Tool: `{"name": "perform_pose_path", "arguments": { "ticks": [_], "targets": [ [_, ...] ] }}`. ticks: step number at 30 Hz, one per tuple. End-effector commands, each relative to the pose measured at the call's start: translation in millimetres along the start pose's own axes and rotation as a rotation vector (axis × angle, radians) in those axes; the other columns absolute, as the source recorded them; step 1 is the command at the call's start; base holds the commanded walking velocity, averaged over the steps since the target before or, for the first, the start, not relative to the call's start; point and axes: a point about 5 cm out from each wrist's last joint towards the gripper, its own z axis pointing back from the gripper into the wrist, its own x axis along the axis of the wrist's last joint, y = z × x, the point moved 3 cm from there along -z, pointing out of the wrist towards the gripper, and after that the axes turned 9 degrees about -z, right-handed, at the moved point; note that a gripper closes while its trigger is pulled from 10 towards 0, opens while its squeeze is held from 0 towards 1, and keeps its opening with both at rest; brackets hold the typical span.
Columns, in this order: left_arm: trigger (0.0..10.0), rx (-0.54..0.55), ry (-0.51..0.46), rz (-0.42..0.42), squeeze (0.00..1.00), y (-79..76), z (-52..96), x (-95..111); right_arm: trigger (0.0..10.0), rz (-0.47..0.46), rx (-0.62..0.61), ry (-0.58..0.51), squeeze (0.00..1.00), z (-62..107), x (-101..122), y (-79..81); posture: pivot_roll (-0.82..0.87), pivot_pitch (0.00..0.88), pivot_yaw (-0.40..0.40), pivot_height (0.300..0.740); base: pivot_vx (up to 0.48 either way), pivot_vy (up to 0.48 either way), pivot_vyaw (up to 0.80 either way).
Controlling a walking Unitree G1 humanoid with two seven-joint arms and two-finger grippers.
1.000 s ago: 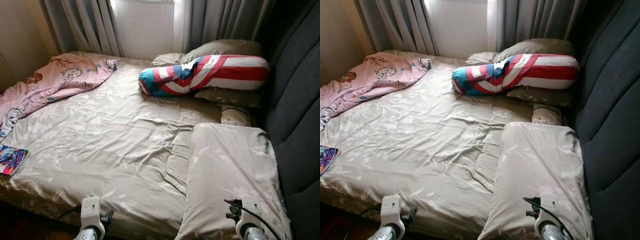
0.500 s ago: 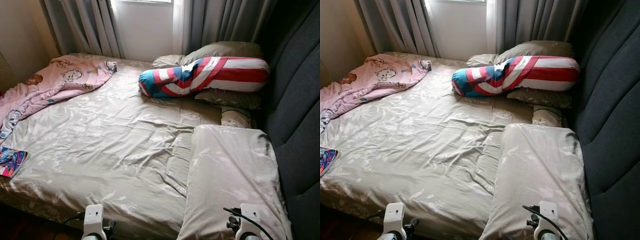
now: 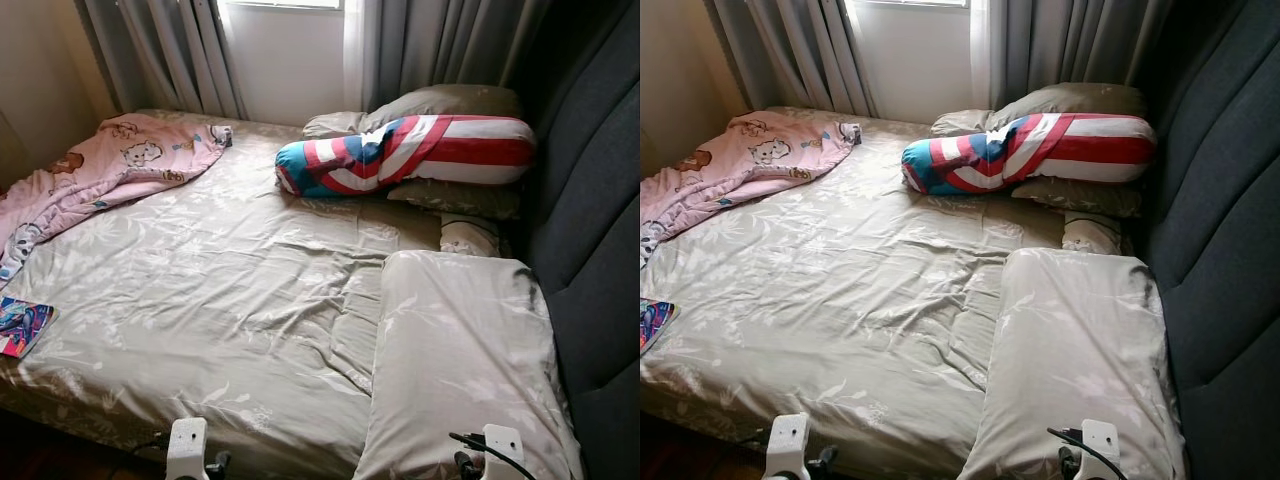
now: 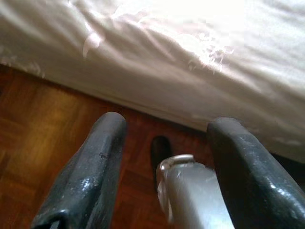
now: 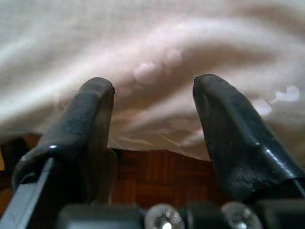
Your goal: Clean up the room
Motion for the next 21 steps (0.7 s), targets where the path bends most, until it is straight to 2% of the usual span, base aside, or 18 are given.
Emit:
{"name": "perform_pose_path", "arguments": {
  "ticks": [1,18,21],
  "targets": [
    [10.0,0.010,0.031,-0.007,0.00,5.2,1.5,-6.8,10.0,-0.006,-0.010,0.015,0.00,0.8,-2.2,-5.4,0.01,0.000,-0.023,0.720,0.000,0.000,0.00],
    [10.0,0.010,0.071,-0.011,0.00,8.4,4.0,-17.1,10.0,-0.007,0.001,0.040,0.00,-0.5,-2.5,-1.4,0.02,0.000,-0.021,0.720,0.000,0.000,0.00],
    [10.0,0.007,0.053,-0.012,0.00,6.4,2.6,-12.0,10.0,-0.006,0.006,0.041,0.00,-1.1,-1.4,0.5,0.02,0.000,-0.020,0.720,0.000,0.000,0.00]
  ]
}}
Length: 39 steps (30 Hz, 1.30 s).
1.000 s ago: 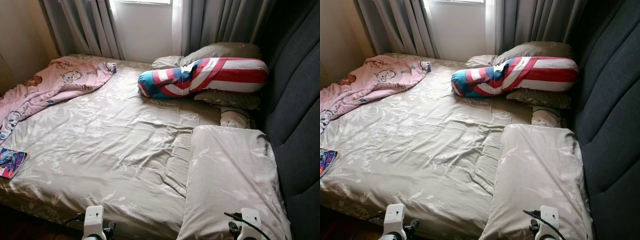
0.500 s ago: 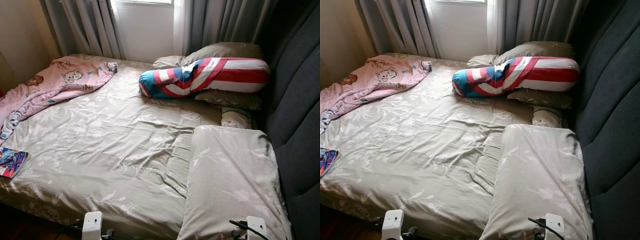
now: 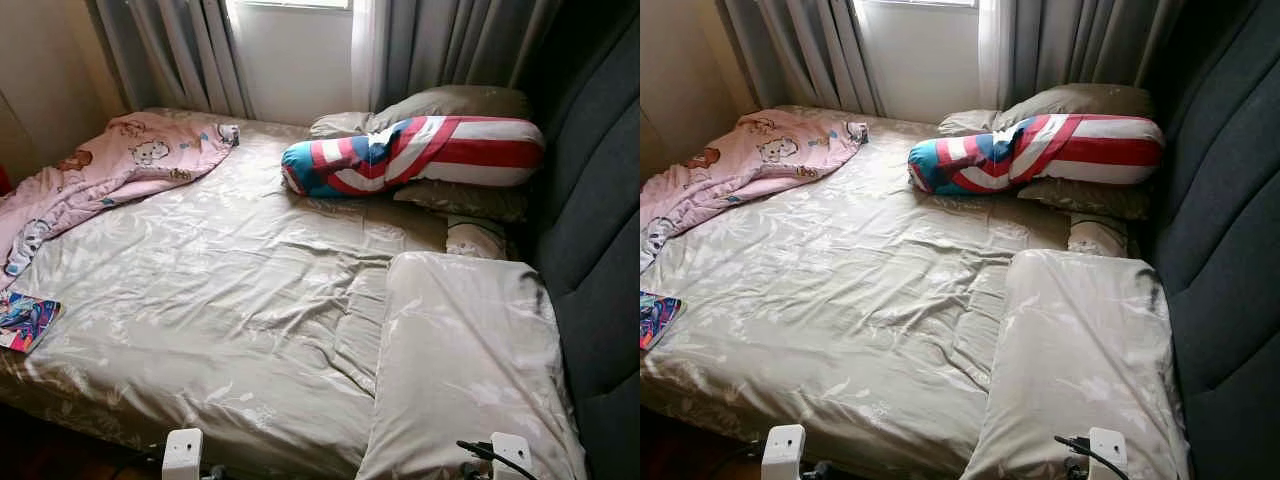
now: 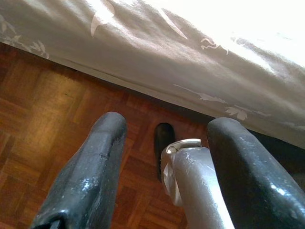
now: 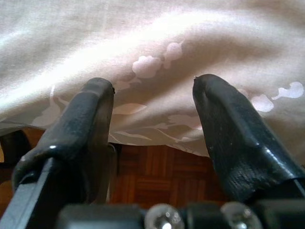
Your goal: Clean up the room
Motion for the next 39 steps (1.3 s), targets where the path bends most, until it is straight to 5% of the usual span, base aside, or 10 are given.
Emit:
{"name": "perform_pose_path", "arguments": {
  "ticks": [1,39],
  "targets": [
    [10.0,0.002,0.006,-0.016,0.00,1.8,0.1,-0.8,10.0,-0.006,0.004,0.011,0.00,-0.7,0.1,2.4,0.02,0.000,-0.019,0.720,0.000,0.262,0.00],
    [10.0,0.006,0.005,-0.025,0.00,2.8,-0.5,1.6,10.0,-0.009,0.007,0.026,0.00,-0.4,-3.6,3.6,0.03,0.000,-0.011,0.720,0.000,0.330,0.00]
  ]
}}
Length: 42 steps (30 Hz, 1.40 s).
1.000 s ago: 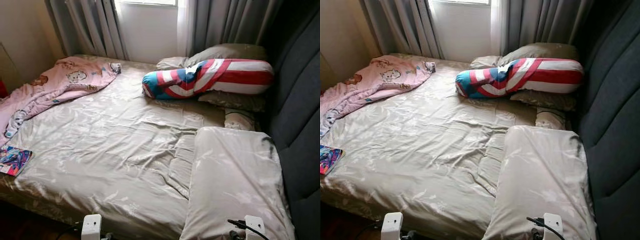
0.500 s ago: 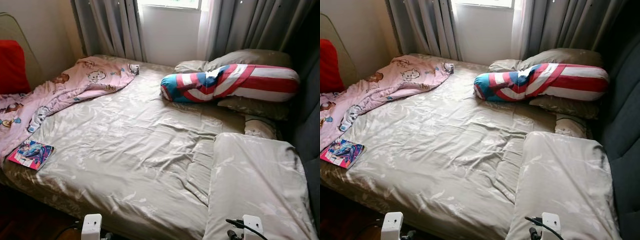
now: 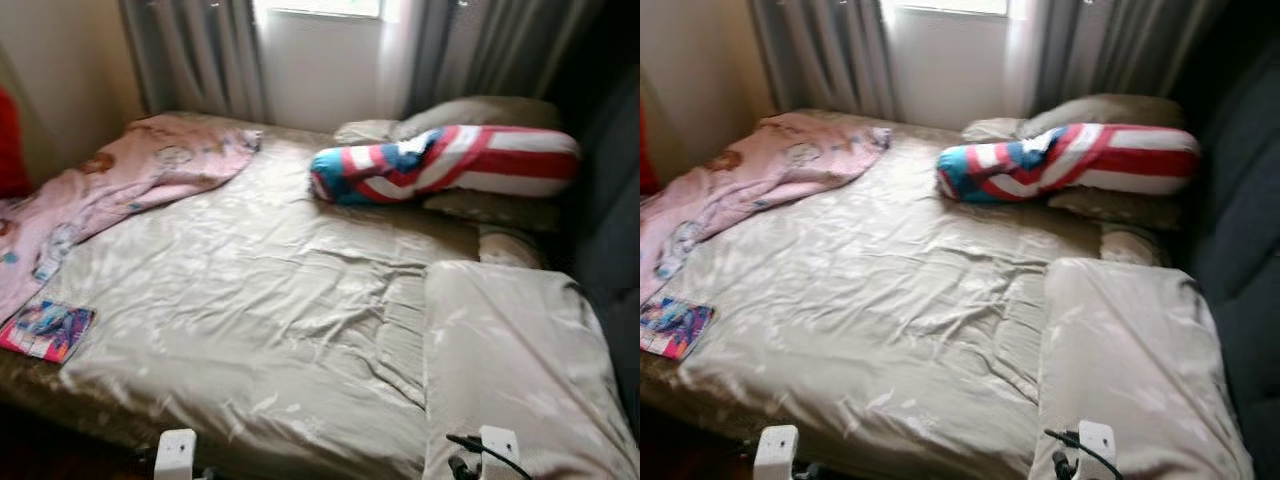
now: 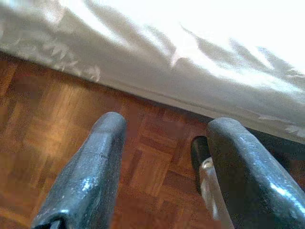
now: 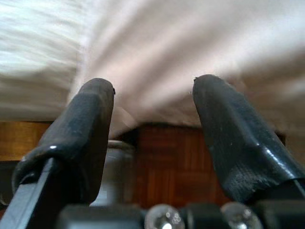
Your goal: Clean up the room
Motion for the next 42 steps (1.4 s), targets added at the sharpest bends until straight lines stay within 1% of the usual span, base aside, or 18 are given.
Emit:
{"name": "perform_pose_path", "arguments": {
  "ticks": [1,27,42],
  "targets": [
    [10.0,-0.013,0.006,-0.004,0.00,-5.1,-0.5,0.0,10.0,0.001,-0.019,0.018,0.00,1.2,-4.0,-6.4,0.03,0.000,-0.011,0.720,0.000,0.356,0.00],
    [10.0,-0.010,0.004,0.005,0.00,-6.1,-1.0,1.4,10.0,-0.006,-0.006,0.013,0.00,0.7,-2.0,-4.4,0.04,0.000,-0.017,0.720,0.000,0.357,0.00],
    [10.0,0.005,-0.001,0.017,0.00,-5.7,-2.1,5.3,10.0,0.019,0.006,0.012,0.00,-0.5,2.3,-2.0,0.07,0.000,-0.032,0.720,0.000,0.356,0.00]
  ]
}}
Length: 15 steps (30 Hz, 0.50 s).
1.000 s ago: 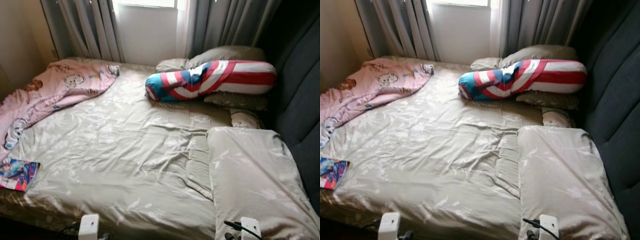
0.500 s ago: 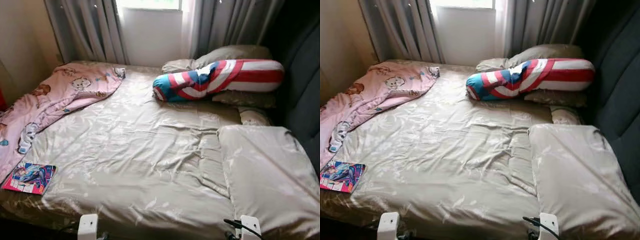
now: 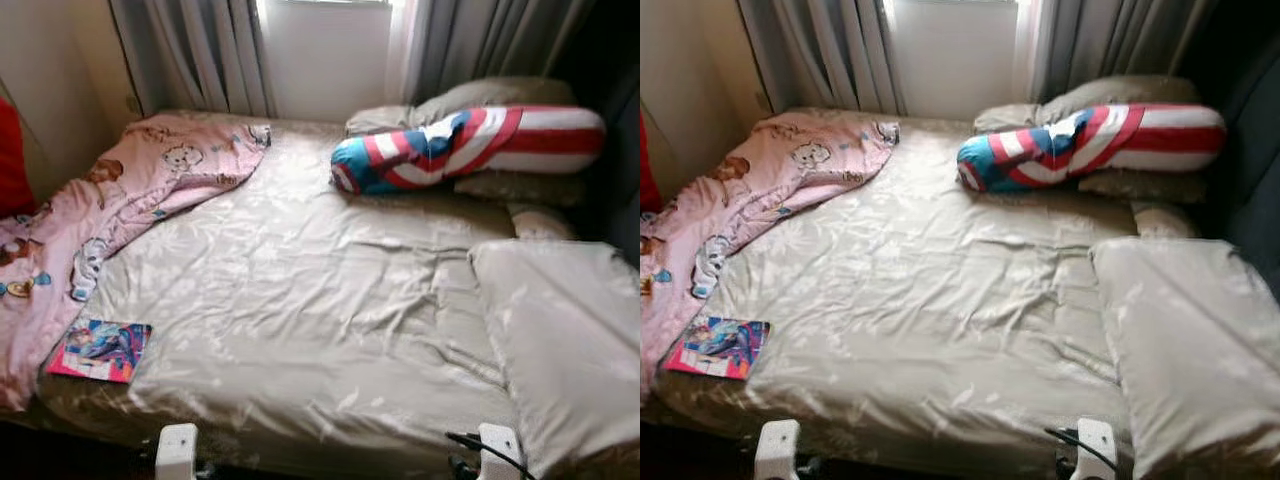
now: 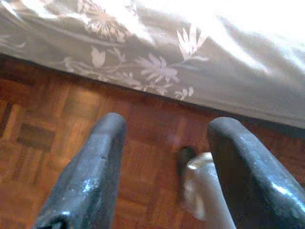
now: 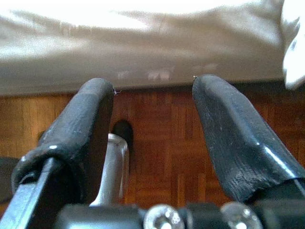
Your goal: Clean up the room
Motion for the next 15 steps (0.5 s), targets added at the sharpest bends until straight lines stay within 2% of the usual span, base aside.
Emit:
{"name": "perform_pose_path", "arguments": {
  "ticks": [1,8,13,15],
  "targets": [
    [10.0,0.020,0.009,-0.005,0.00,6.8,0.1,-0.3,10.0,0.008,0.014,-0.019,0.00,-1.6,7.1,5.4,0.07,0.000,-0.032,0.720,0.000,0.352,0.00],
    [10.0,0.026,0.012,0.006,0.00,3.7,-0.2,-0.3,10.0,0.058,0.020,-0.020,0.00,-1.6,10.2,3.3,0.08,0.000,-0.045,0.720,0.000,0.355,0.00],
    [10.0,0.025,0.015,0.008,0.00,2.7,-0.2,-0.9,10.0,0.062,0.023,-0.022,0.00,-1.5,10.5,2.8,0.08,0.000,-0.046,0.720,0.000,0.355,0.72],
    [10.0,0.024,0.016,0.009,0.00,2.5,-0.1,-1.4,10.0,0.039,0.024,-0.023,0.00,-1.3,9.8,2.8,0.08,0.000,-0.047,0.720,0.000,0.356,0.00]
  ]
}}
